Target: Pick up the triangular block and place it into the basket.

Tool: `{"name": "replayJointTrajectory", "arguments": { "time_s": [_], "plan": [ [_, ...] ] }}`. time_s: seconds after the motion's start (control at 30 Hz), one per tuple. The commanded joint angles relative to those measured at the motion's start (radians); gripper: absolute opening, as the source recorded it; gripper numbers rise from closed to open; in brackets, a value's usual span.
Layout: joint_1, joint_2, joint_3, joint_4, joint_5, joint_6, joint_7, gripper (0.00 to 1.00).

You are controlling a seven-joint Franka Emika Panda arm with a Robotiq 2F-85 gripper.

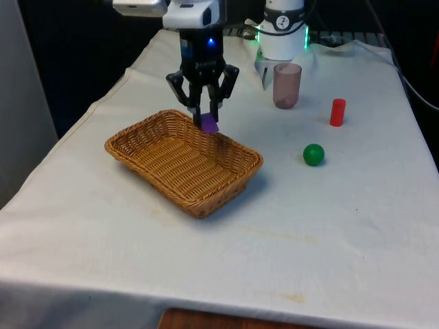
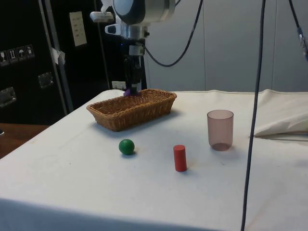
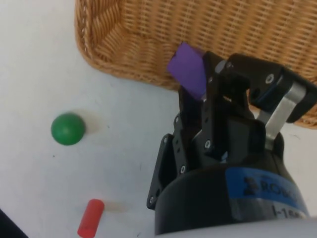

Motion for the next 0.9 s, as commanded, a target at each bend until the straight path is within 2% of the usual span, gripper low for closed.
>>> {"name": "replayJointTrajectory", "arguments": {
  "time_s": [0.0, 0.27, 0.3, 0.33, 0.4, 0.57, 0.6, 0.63, 0.87],
  "plan": [
    [-0.003, 0.007, 0.000, 0.010, 0.003, -0.001, 0.003, 0.33],
    [-0.012, 0.041, -0.011, 0.063, 0.009, -0.016, 0.011, 0.33],
    [-0.004, 0.031, -0.014, 0.048, 0.002, -0.008, 0.013, 0.33],
    [-0.013, 0.045, -0.012, 0.069, 0.010, -0.018, 0.011, 0.33],
    [-0.019, 0.063, -0.015, 0.089, 0.016, -0.022, 0.008, 0.33],
    [-0.027, 0.098, -0.024, 0.112, 0.035, -0.019, 0.001, 0.33],
    [-0.017, 0.089, -0.031, 0.105, 0.024, -0.021, 0.009, 0.33],
    [-0.029, 0.105, -0.026, 0.115, 0.039, -0.017, -0.002, 0.33],
    [-0.039, 0.163, -0.042, 0.134, 0.086, 0.000, -0.024, 0.33]
  ]
}}
